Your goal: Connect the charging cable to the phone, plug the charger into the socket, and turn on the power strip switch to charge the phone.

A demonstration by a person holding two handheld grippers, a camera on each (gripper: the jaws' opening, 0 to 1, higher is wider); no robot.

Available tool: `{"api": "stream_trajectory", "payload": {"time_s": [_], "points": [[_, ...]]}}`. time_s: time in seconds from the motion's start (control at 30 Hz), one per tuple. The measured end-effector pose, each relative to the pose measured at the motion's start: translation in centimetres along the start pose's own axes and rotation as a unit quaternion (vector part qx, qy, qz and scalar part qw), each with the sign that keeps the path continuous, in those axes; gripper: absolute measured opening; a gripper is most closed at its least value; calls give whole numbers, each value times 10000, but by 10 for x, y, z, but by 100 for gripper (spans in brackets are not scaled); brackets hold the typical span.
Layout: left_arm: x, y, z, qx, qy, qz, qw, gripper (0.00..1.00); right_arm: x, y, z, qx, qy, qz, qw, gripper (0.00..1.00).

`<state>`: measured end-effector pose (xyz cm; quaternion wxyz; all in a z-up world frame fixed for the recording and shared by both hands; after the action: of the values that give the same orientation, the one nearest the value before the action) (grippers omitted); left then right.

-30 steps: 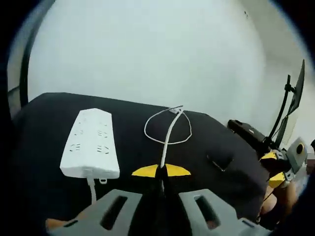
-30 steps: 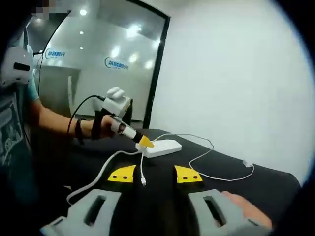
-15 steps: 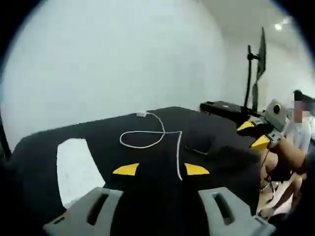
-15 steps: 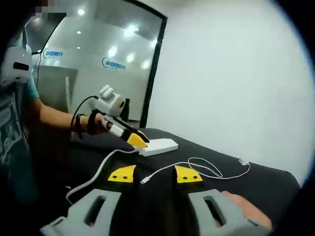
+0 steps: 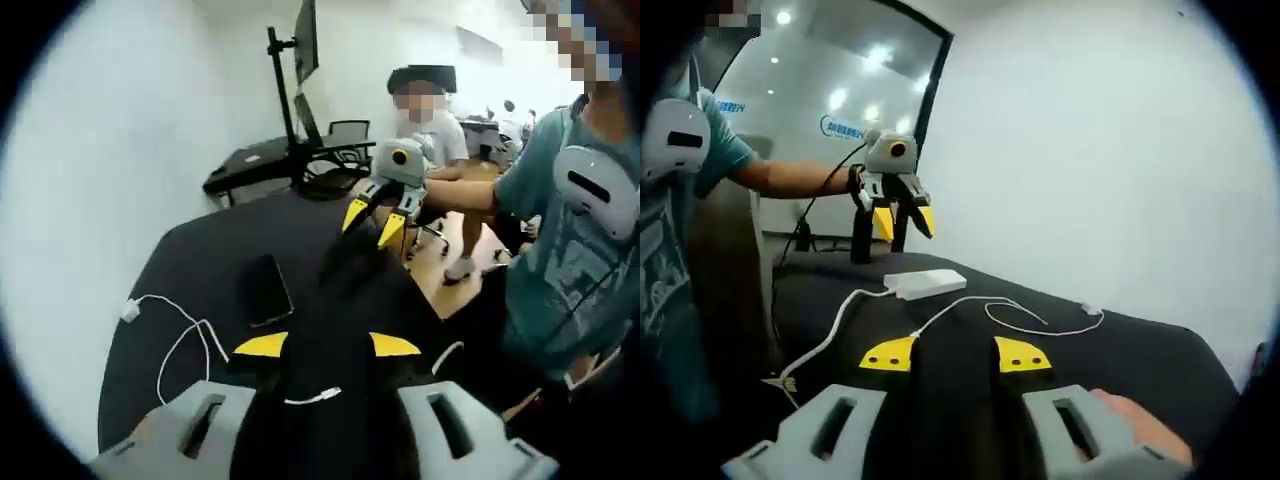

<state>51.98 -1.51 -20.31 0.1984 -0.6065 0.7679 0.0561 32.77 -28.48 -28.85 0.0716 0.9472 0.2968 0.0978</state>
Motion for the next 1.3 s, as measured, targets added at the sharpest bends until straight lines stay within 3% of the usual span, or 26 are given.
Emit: {"api": "stream_trajectory", "payload": {"time_s": [0.03,0.1,0.17,0.3,0.5,0.57,0.7,0.8,0.87,1.1,1.3], "points": [[3,0,2,-73,-113,149,9998,16,-6,0,-3,-22,-33,63,10000,26],[11,0,10,1,-578,611,9965,16,-23,3,-10,-105,-122,267,9995,26],[20,0,19,-53,-839,995,9915,16,-32,2,-14,-122,-158,421,9989,26],[38,-1,34,-61,-990,1558,9828,17,-49,0,-20,-111,-206,738,9970,26],[53,-7,53,181,-1569,2152,9637,23,-62,-4,-18,-134,-360,999,9943,26],[58,-10,58,239,-1663,2239,9600,21,-63,-5,-16,-107,-388,1060,9936,26],[68,-14,72,253,-2149,2505,9436,21,-63,-7,-10,-105,-508,1097,9926,26],[73,-18,80,383,-2491,2515,9345,21,-61,-8,-7,-100,-554,1112,9922,26],[78,-20,84,199,-2516,2535,9338,20,-60,-9,-6,-92,-572,1118,9920,26],[83,-26,92,390,-2548,2620,9300,17,-55,-7,0,-32,-609,1110,9919,26],[91,-26,101,483,-2878,2772,9154,16,-52,-8,4,-25,-650,1087,9919,26]]}}
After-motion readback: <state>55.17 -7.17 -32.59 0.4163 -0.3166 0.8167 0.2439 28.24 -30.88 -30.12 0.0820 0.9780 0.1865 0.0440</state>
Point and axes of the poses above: the point that each gripper's makers call its tool centre point, and the gripper's own axes: x roughly forward along the fingers, y roughly to its right, z roughly out of its underside, the point moved 10 cm from there along -x, roughly backward along the fingers, and after that the axes turned 13 degrees about y, right-handed, at the moved point
